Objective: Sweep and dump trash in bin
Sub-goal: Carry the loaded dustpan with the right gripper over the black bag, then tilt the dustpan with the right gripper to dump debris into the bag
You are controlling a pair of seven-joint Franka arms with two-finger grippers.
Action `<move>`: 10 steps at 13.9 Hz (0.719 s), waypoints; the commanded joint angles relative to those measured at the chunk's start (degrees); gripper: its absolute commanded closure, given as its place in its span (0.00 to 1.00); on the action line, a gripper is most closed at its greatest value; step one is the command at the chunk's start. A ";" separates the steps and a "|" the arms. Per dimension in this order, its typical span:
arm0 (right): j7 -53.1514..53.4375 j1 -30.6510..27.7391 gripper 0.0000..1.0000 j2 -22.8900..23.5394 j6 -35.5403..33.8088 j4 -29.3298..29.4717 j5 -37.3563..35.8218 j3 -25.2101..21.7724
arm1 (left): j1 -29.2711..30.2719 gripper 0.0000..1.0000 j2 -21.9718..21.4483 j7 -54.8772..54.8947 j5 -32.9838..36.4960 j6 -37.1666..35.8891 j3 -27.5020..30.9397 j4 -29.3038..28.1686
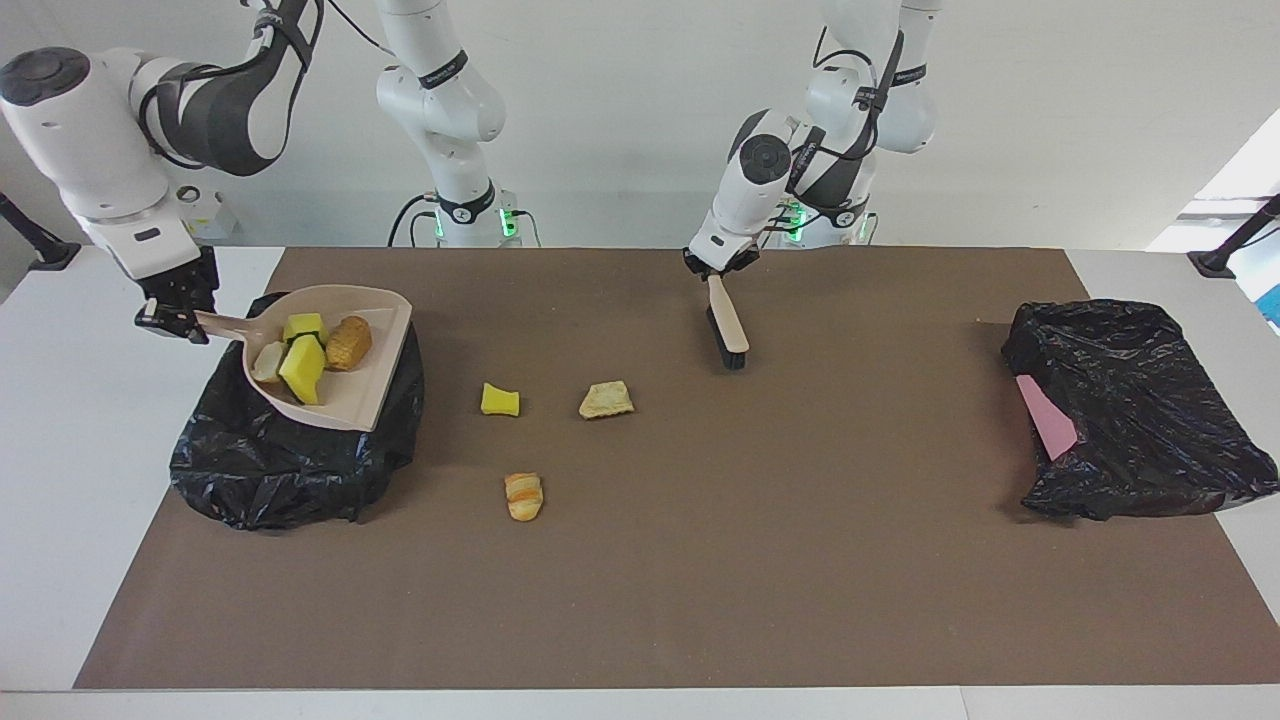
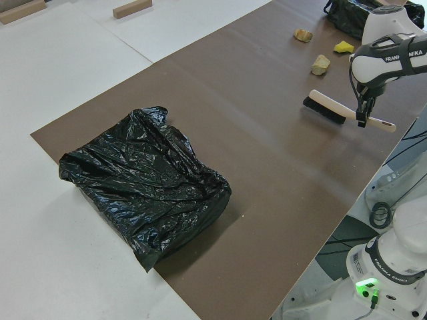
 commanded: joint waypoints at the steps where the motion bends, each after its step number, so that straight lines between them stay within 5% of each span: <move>1: 2.92 -0.35 1.00 -2.16 3.41 -3.15 -8.46 0.53 | -1.73 0.74 0.32 -0.64 -0.86 -1.09 0.89 0.58; 2: 6.07 -0.26 1.00 -2.34 3.60 -4.02 -12.15 0.62 | -1.30 0.26 0.49 -0.55 -0.78 -1.09 0.89 0.76; 3: 8.10 0.00 1.00 -2.69 3.60 -4.47 -14.62 0.71 | -1.12 0.00 1.02 -0.89 -0.60 -1.26 0.97 1.54; 10: 13.48 2.20 1.00 -5.24 2.81 -7.72 -26.49 0.71 | 8.89 0.00 2.25 0.33 5.89 -3.55 1.24 10.15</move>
